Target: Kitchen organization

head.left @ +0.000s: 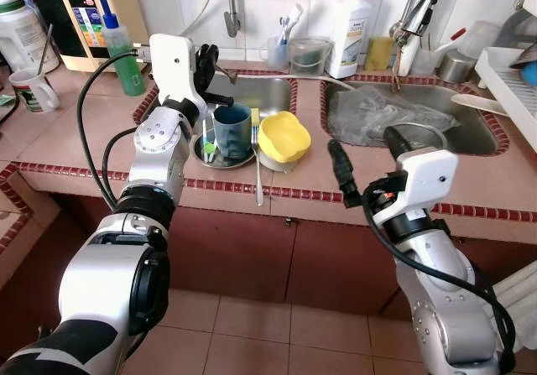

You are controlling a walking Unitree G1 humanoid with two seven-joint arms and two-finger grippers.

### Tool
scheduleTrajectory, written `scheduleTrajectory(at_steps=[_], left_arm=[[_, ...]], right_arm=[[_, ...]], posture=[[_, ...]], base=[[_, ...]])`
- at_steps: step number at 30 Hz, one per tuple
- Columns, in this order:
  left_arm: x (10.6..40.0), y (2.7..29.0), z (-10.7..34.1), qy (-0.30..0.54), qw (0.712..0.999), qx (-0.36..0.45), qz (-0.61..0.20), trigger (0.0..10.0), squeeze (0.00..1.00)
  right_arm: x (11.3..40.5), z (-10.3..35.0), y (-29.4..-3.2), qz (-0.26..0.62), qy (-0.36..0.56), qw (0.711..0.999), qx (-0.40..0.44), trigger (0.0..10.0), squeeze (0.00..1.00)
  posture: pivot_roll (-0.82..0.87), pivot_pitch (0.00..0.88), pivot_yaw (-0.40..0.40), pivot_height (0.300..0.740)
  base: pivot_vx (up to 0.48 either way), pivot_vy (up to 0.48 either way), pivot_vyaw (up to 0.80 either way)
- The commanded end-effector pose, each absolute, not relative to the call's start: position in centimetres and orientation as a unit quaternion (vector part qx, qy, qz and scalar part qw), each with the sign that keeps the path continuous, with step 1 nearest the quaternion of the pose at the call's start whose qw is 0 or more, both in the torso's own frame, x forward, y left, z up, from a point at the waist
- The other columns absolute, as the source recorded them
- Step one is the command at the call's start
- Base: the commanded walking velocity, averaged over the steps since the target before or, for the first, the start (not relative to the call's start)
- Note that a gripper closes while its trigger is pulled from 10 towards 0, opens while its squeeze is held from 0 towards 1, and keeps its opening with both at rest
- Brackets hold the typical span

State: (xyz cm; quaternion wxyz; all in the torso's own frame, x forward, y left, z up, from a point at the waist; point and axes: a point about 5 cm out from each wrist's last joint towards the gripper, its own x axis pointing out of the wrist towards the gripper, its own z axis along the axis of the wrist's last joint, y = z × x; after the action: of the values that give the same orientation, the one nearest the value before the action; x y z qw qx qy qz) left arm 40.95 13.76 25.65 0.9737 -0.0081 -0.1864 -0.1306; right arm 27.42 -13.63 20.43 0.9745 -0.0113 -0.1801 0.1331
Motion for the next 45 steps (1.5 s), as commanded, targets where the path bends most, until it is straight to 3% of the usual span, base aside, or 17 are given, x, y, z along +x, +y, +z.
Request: scheduleTrajectory(at_steps=[1, 20, 45], left_arm=[[40.9, 14.0, 25.8, -0.189, 0.973, -0.014, -0.133, 10.0, 0.00], [40.6, 14.4, 25.0, -0.174, 0.976, -0.031, -0.129, 10.0, 0.00], [40.8, 15.8, 25.5, -0.170, 0.979, -0.031, -0.104, 10.0, 0.00]], right_arm=[[27.6, 20.7, -14.0, 0.127, -0.186, 0.974, -0.009, 10.0, 0.00], [27.6, 20.8, -14.0, 0.131, -0.189, 0.973, -0.008, 10.0, 0.00], [27.4, 21.0, -12.9, 0.173, -0.194, 0.966, -0.001, 10.0, 0.00]], posture=[[-0.21, 0.000, 0.037, 0.740], [-0.21, 0.000, 0.032, 0.740], [-0.20, 0.000, 0.027, 0.740]], base=[[0.000, 0.000, 0.00], [0.000, 0.000, 0.00], [0.282, 0.000, 0.00]])
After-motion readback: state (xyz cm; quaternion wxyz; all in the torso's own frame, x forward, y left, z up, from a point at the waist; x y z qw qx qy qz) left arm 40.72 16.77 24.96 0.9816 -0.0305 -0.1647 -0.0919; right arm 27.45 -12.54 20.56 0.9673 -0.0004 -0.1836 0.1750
